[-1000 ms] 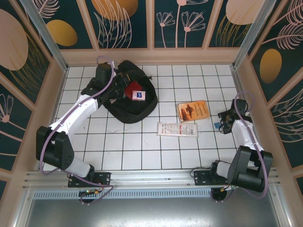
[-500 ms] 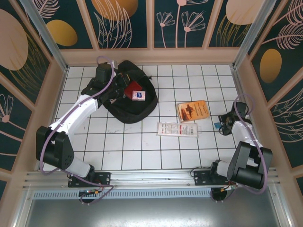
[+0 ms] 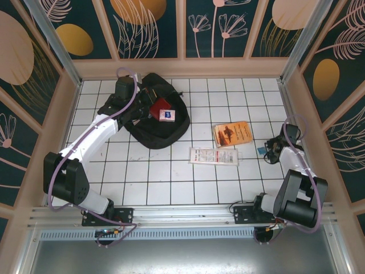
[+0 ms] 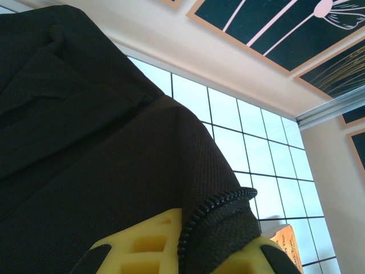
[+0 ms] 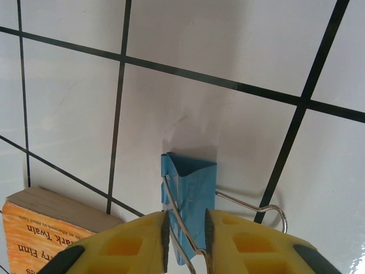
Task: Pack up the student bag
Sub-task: Pick up the loose stationery from the middle-right of the table.
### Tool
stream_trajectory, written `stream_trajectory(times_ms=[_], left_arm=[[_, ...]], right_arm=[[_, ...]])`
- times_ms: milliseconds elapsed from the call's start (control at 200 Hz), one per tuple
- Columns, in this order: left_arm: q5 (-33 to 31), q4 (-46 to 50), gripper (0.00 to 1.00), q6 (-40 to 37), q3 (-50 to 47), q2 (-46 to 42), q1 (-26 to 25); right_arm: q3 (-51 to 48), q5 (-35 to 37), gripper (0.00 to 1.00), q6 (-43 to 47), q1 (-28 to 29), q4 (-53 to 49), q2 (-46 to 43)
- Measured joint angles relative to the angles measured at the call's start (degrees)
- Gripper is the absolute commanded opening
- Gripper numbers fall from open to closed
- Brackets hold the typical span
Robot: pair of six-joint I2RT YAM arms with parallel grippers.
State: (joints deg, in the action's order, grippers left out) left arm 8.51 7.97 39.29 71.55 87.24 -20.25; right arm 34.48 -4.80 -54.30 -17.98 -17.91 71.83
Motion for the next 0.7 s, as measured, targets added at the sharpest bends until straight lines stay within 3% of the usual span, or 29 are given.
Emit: stream_trajectory(times_ms=[115,485,595,701], left_arm=[[-0.1,0.0,0.0,0.0,0.0,0.0,0.0],[-0.2,0.0,0.0,0.0,0.0,0.0,0.0],[-0.2,0.0,0.0,0.0,0.0,0.0,0.0],[-0.2,0.0,0.0,0.0,0.0,0.0,0.0]], right_arm=[[-0.5,-0.5,0.11,-0.2,-0.1,0.7,-0.1],[3.4,1.4,0.01,1.2,0.6,-3.2,-4.6],[7.9,2.5,0.0,3.6,5.8,-3.8,-7.3],[12.3,3.8,0.0,7.4,15.8,-2.6,-8.9]])
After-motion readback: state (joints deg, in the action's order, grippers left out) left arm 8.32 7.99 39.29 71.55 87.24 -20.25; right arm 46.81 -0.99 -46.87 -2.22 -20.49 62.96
